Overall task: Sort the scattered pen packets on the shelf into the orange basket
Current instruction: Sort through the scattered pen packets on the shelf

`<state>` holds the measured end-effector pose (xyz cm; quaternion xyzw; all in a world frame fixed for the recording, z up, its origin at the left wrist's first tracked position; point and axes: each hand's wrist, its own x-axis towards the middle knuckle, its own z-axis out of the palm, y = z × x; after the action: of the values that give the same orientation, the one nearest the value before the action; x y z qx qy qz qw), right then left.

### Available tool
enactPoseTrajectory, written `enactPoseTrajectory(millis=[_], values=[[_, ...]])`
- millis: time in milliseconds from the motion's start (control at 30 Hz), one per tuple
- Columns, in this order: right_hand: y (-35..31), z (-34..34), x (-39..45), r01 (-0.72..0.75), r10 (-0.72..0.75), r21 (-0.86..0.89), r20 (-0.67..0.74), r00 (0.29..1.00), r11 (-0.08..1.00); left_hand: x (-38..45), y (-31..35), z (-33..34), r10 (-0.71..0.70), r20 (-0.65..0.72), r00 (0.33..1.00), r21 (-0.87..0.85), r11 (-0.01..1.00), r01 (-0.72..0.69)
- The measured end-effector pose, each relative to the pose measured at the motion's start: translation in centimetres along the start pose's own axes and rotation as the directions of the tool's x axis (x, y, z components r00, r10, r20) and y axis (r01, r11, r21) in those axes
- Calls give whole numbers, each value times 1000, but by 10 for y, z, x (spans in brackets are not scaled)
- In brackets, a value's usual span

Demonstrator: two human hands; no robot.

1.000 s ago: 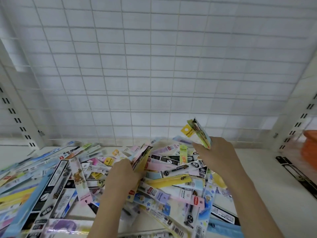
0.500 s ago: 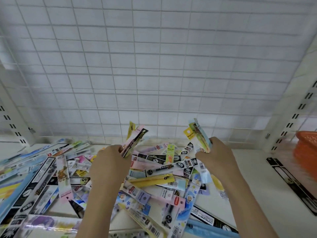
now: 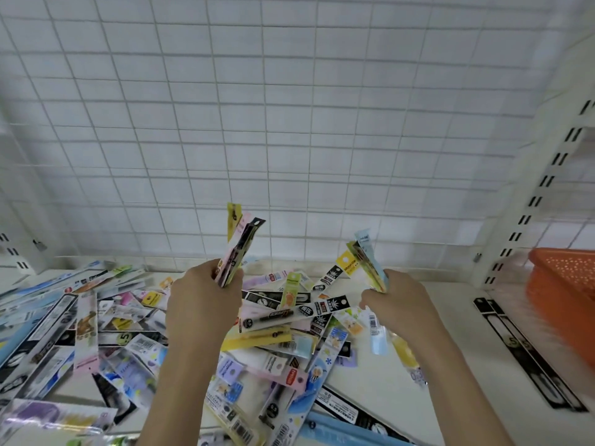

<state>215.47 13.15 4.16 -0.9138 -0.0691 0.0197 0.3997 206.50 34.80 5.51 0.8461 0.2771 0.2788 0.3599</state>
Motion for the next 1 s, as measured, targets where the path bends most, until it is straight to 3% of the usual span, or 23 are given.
enactPoseTrajectory(millis=[567, 733, 900, 1000], values=[[-29, 71, 12, 44, 17, -199, 295, 955, 979, 12, -29, -33, -34, -137, 990, -1, 999, 35], [-33, 84, 10, 2, 71, -277, 253, 965, 961, 21, -40, -40, -36, -149, 988, 10, 999, 38], [-38, 77, 5, -34, 72, -169, 222, 972, 985, 24, -45, -41, 26, -207, 978, 147, 989, 4], [-42, 68, 3, -25, 51, -134, 198, 979, 991, 27, -47, -40, 54, -171, 984, 153, 988, -27]])
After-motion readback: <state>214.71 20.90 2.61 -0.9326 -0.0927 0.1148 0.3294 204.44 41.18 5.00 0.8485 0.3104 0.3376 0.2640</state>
